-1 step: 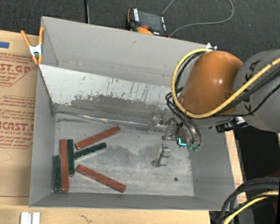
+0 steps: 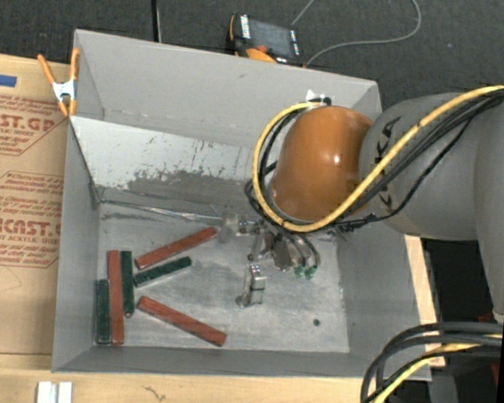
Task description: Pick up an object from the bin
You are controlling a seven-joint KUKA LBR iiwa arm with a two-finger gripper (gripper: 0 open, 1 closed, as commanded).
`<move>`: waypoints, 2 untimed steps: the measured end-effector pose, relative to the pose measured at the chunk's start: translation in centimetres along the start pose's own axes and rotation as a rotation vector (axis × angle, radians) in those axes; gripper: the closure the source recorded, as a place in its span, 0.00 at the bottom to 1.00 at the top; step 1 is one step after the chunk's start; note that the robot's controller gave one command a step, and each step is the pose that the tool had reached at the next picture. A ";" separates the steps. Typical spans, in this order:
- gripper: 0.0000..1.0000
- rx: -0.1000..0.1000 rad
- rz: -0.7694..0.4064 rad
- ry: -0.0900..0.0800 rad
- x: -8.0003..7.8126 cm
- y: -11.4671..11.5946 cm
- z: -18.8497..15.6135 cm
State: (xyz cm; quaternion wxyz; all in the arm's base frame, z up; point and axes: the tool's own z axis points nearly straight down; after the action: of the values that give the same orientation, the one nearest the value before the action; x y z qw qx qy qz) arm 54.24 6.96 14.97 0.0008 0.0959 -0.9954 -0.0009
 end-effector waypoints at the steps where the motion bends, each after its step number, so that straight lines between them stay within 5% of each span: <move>1: 0.00 -0.002 -0.002 0.002 -1.7 6.1 7.4; 2: 1.00 0.001 0.003 -0.002 -1.8 5.7 7.0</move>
Offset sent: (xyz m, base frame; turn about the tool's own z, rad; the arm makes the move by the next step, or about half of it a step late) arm 0.0068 0.0582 -0.0699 0.0044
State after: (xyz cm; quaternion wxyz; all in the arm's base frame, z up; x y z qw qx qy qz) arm 54.91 12.91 7.97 -0.0001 0.0943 -0.9955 -0.0007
